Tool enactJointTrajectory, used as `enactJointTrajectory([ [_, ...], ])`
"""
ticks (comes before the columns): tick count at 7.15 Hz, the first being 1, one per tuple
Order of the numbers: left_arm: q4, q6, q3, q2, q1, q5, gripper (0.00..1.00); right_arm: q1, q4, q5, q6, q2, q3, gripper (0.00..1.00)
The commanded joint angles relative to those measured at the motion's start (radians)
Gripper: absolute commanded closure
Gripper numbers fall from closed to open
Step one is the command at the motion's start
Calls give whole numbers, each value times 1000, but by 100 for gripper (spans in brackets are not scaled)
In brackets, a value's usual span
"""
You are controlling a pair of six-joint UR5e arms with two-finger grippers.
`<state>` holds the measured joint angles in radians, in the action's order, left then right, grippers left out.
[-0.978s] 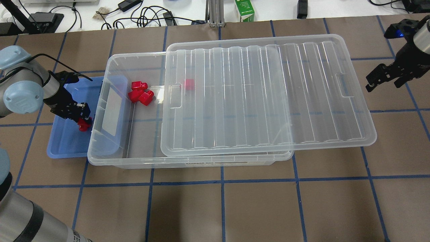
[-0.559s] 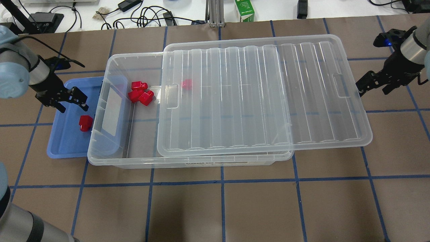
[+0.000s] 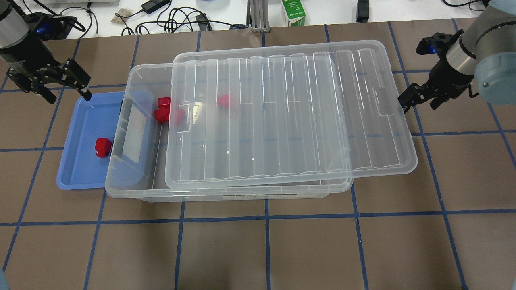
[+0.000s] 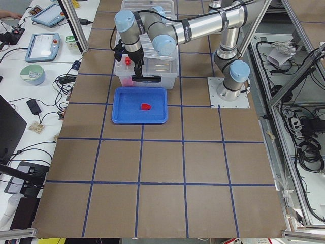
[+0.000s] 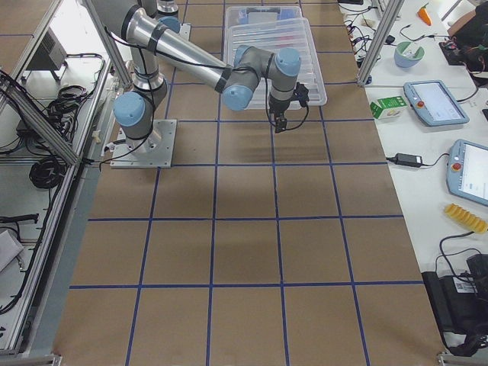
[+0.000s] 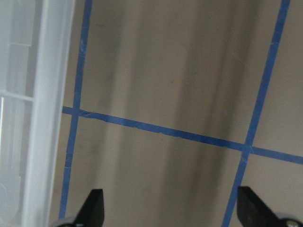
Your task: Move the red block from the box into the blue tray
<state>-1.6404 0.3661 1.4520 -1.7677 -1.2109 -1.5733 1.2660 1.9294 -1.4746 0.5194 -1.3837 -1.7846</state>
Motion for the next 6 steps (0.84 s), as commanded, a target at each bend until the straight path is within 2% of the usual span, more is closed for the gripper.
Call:
enactJointTrajectory([
  [1,-27,-4,-9,40,-9,-10,0,79,35,0,-50,0,1,0],
  [3,-18,-71,-9,82,-178,-132,0,139,60,-1,-105,2,5,0],
  [4,-19,-85,-9,97,-232,-151,0,145,62,0,-110,0,5,0],
  [6,-22,-122,-7,111,-261,-208,0,156,68,0,-122,2,5,0],
])
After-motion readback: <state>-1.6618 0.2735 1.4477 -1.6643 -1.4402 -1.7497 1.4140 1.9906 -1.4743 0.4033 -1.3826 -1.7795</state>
